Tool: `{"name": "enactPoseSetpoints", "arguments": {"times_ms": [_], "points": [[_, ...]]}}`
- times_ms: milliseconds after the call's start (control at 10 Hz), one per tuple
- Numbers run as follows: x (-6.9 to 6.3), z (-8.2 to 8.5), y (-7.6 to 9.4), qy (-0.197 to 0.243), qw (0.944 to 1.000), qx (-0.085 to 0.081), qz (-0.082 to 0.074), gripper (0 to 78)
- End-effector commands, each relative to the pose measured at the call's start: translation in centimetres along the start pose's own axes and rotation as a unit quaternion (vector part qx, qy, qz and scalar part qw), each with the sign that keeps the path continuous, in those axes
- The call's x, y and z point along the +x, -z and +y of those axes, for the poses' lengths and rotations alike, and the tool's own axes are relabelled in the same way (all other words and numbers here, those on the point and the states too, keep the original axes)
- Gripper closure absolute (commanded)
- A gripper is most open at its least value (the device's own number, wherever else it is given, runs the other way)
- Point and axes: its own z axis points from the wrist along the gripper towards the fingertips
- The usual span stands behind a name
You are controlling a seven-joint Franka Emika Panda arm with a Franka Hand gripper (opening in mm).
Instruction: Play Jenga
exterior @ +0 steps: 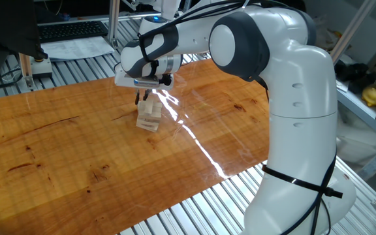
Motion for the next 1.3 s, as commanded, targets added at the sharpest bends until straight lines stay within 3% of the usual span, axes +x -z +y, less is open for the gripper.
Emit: {"name": "enactPoseSetpoints", "arguments": {"times_ms": [100,400,500,1300], "points": [[0.28,0.4,0.13,-0.002,0.9997,0.025,-0.008,75.7],[0.53,0.57,0.45,-0.007,0.9996,0.024,-0.008,75.7],[0.53,0.57,0.45,-0.007,0.9996,0.024,-0.008,0.2],[0.53,0.57,0.45,-0.007,0.9996,0.024,-0.008,0.2]]}}
